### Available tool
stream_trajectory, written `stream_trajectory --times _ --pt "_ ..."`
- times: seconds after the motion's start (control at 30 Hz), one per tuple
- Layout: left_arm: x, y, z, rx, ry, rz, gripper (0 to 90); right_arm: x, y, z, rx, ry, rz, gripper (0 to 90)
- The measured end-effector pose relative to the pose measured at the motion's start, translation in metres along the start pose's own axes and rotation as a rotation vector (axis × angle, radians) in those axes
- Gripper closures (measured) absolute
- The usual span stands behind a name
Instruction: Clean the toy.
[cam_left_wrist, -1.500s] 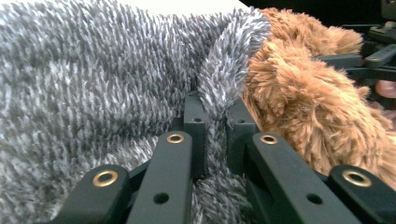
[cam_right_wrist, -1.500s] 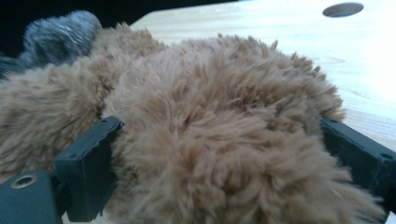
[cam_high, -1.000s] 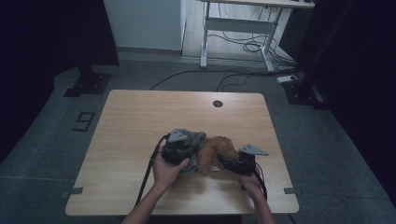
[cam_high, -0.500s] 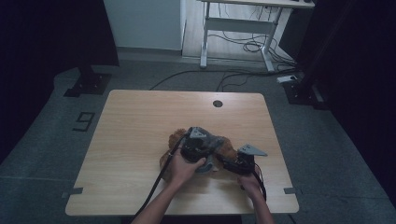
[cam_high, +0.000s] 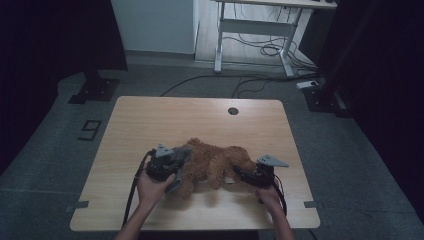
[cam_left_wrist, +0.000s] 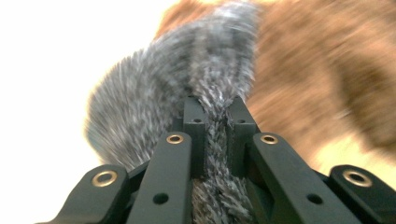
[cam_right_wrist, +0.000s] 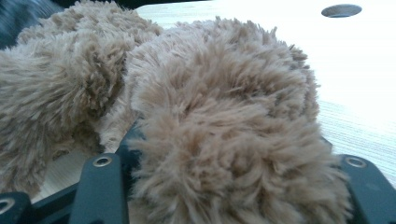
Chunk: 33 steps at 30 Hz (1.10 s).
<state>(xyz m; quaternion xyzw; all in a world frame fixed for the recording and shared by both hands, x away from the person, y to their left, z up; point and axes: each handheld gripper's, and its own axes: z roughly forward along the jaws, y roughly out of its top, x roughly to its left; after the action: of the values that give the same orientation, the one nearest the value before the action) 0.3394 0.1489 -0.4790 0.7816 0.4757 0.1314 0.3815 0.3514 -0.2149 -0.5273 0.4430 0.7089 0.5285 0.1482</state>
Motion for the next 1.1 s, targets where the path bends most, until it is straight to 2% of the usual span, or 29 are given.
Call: stream_trajectory --times 0.07,0.1,0.13,0.17,0.3,0.37,0.43,0.57,0.67,0.83,0.93,1.03,1.1 --pt "0.011 -0.014 0.009 0.035 -0.033 -0.046 81.6 -0.001 0.0 0.0 0.0 0.005 0.003 38.6" --pt "0.015 -0.018 0.012 0.025 -0.054 -0.075 81.5 -0.001 -0.001 0.0 0.0 0.006 0.005 38.7" --pt "0.02 -0.024 0.015 0.004 -0.093 -0.122 81.5 -0.001 -0.001 0.0 0.0 0.007 0.005 38.7" --pt "0.022 -0.025 0.016 -0.003 -0.105 -0.137 81.5 -0.001 -0.001 0.0 0.0 0.007 0.006 38.7" --pt "0.024 -0.025 0.021 -0.003 -0.119 -0.162 81.3 0.001 -0.001 0.0 -0.012 -0.001 0.008 38.9" --pt "0.025 -0.024 0.023 -0.018 -0.16 -0.192 81.3 0.007 -0.001 0.001 -0.02 -0.016 -0.016 40.1" --pt "0.025 -0.021 0.025 -0.036 -0.202 -0.215 81.3 0.01 0.0 0.002 -0.028 -0.018 -0.013 41.7" --pt "0.021 -0.009 0.031 -0.047 -0.251 -0.226 81.7 0.009 0.002 0.001 -0.028 0.024 -0.008 45.7" --pt "0.016 0.0 0.035 -0.048 -0.262 -0.214 82.4 0.01 0.004 0.0 -0.038 0.028 -0.007 48.2" --pt "0.017 0.011 0.042 -0.066 -0.268 -0.219 82.6 0.013 0.012 -0.001 -0.106 0.009 -0.032 49.1" --pt "0.019 0.023 0.045 -0.078 -0.232 -0.183 82.6 0.014 0.021 0.003 -0.133 -0.017 -0.083 48.9" --pt "0.028 0.033 0.049 -0.097 -0.208 -0.2 82.6 0.013 0.029 0.012 -0.147 -0.039 -0.12 48.5" --pt "0.034 0.033 0.052 -0.109 -0.204 -0.237 82.5 0.011 0.03 0.019 -0.152 -0.046 -0.129 48.0"
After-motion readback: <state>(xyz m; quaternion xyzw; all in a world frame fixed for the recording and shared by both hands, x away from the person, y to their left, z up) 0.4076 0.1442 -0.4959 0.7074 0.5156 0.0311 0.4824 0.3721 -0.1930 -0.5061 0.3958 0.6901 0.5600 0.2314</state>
